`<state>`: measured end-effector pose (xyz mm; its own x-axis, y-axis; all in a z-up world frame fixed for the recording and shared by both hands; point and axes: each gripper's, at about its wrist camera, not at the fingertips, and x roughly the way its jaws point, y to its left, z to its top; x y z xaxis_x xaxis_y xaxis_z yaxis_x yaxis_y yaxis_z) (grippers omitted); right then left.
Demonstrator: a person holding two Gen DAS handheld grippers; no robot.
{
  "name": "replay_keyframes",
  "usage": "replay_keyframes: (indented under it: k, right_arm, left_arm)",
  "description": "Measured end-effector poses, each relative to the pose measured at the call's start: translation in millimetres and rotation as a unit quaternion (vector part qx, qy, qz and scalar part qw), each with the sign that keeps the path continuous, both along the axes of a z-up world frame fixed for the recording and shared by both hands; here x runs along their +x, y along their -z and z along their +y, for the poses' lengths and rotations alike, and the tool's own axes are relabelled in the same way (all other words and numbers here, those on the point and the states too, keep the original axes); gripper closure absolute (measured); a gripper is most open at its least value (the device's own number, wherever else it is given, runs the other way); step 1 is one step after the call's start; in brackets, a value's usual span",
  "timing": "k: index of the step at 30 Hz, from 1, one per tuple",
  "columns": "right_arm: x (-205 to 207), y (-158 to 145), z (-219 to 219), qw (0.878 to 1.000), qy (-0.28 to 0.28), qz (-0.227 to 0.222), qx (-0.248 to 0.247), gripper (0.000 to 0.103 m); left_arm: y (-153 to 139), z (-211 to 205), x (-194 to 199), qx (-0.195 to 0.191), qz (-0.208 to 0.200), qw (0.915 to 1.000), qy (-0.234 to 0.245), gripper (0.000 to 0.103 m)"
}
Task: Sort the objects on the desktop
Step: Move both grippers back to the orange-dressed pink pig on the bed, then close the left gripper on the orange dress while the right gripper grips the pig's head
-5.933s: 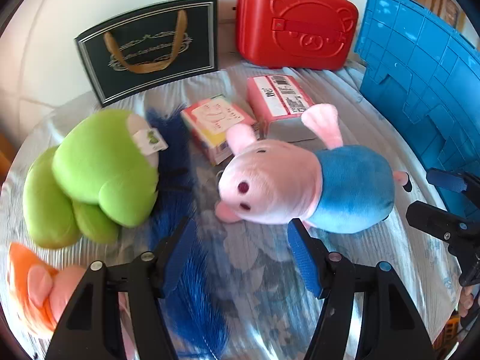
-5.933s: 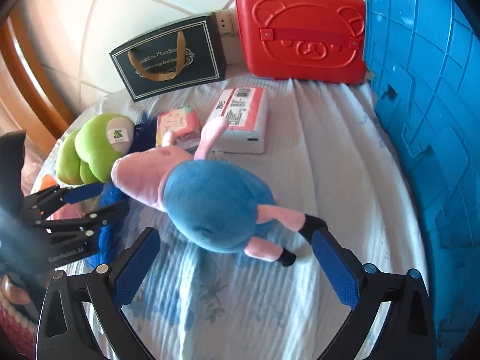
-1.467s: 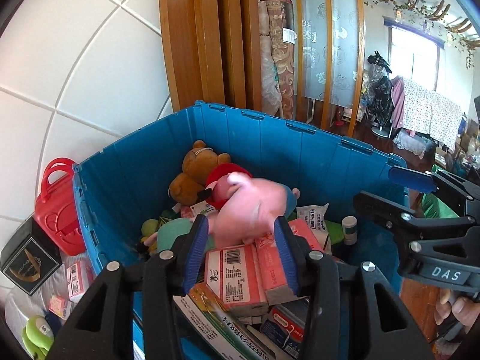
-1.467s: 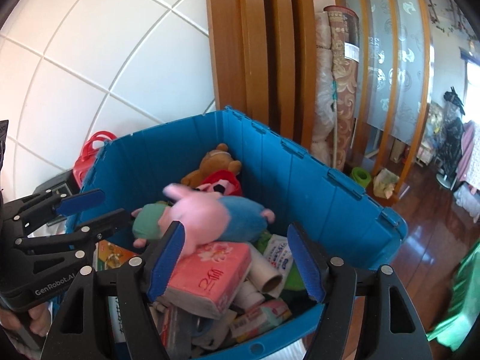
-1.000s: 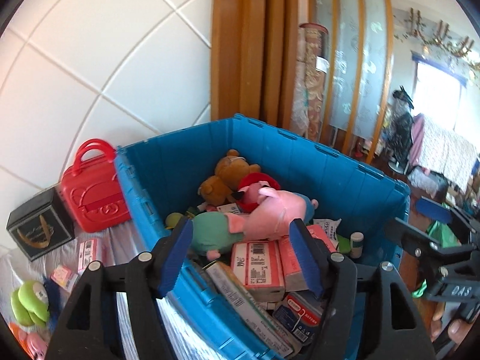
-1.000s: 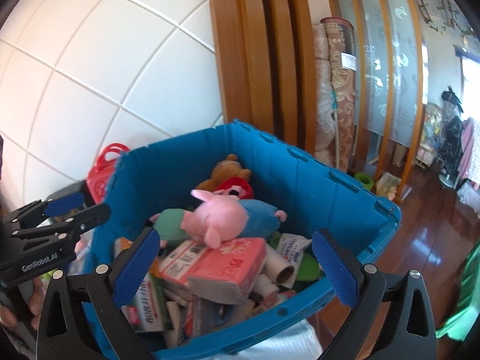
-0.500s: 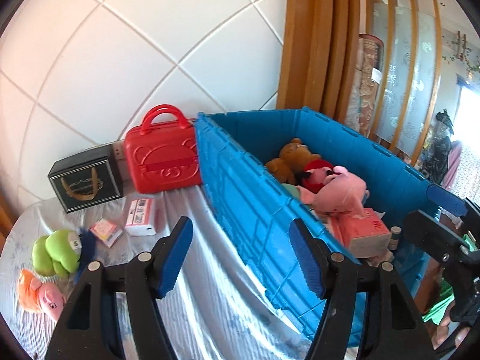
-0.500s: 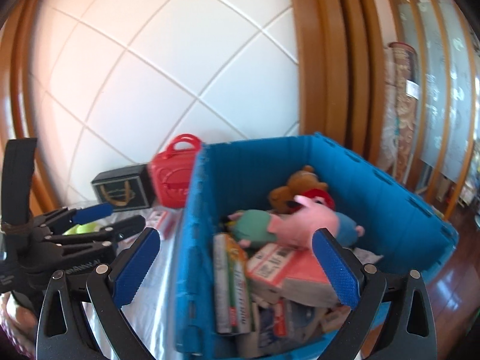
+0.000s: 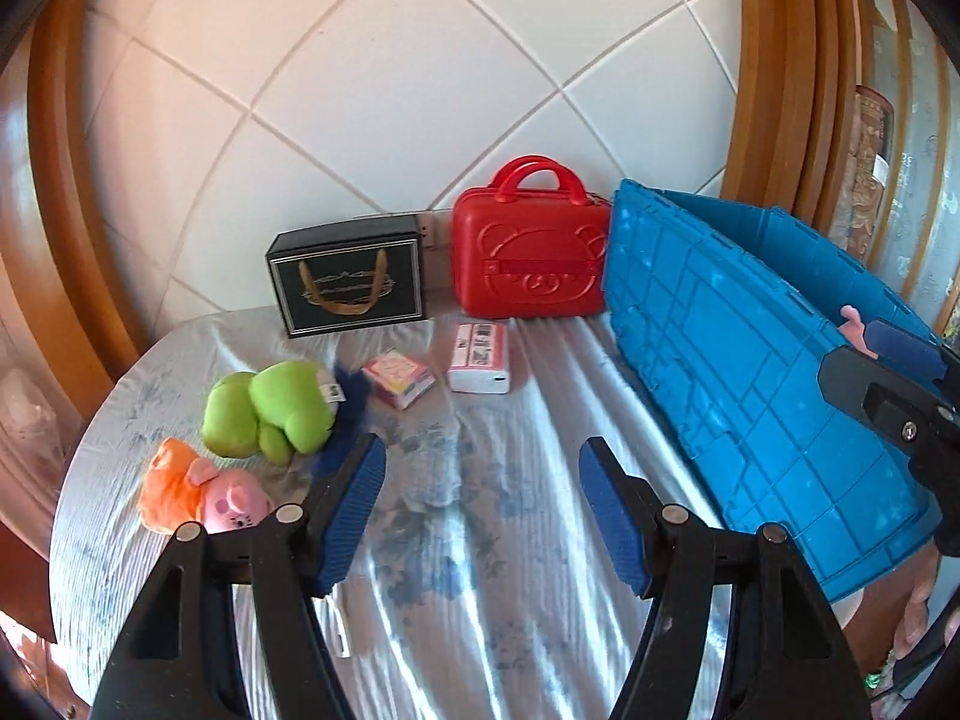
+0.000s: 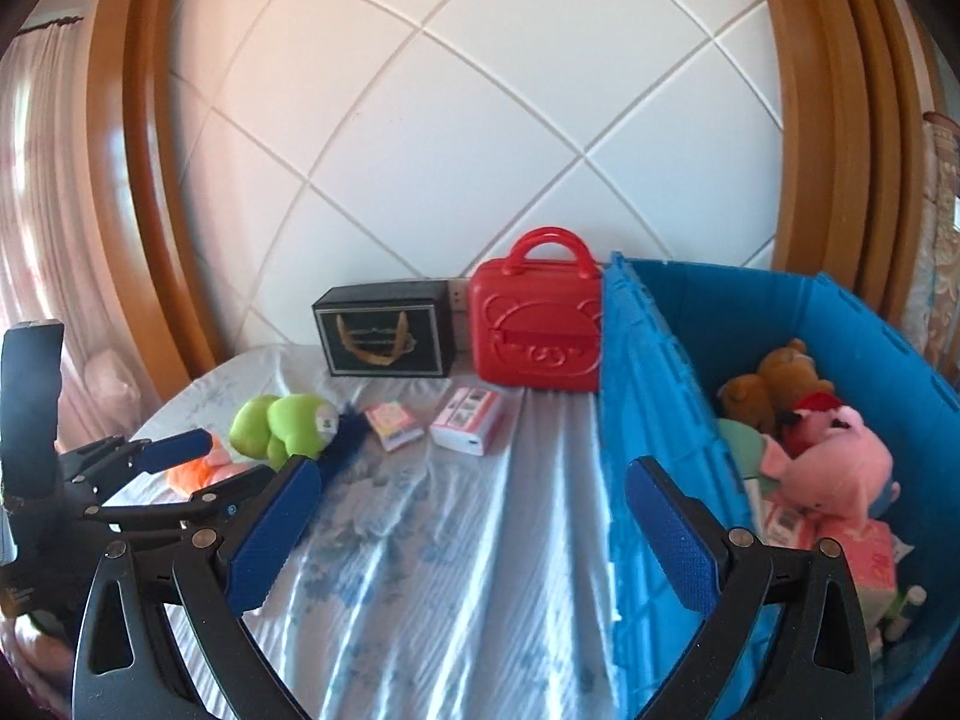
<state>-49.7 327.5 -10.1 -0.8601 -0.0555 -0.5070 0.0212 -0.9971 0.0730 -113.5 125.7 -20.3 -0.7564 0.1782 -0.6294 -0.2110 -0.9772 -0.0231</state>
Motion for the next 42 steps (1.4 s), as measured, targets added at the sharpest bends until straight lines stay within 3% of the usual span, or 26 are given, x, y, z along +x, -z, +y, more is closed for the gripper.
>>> replay_keyframes:
  k: [8,13,20,27,31,35,42]
  right_arm:
    - [-41,26,-103,0.997,-0.063,-0.034,0.000,0.000]
    - [-64,52,-165,0.993,-0.095,-0.065,0.007,0.000]
    - [-101,88,-235,0.988,-0.113,-0.108,0.015,0.000]
    - [-135,123,-291,0.983,-0.112,-0.147,0.024,0.000]
    - [-157,146,-314,0.979,-0.104,-0.172,0.026,0.000]
    - [-179,178,-331,0.974,-0.094,-0.205,0.023,0.000]
    - [-213,243,-358,0.959,-0.081,-0.271,0.019,0.000]
  left_arm:
    - [22,-115,-5,-0.002,-0.016,0.9974,-0.070,0.037]
    - [46,-184,-16,0.010,-0.052,0.9913,-0.120,0.037]
    - [79,-253,-35,0.017,-0.088,0.9844,-0.151,0.037]
    - [109,-306,-56,0.013,-0.108,0.9845,-0.138,0.037]
    - [135,-322,-75,-0.008,-0.126,0.9857,-0.111,0.037]
    - [166,-334,-95,-0.030,-0.152,0.9848,-0.078,0.037]
    - [208,-353,-126,-0.025,-0.180,0.9827,-0.038,0.037]
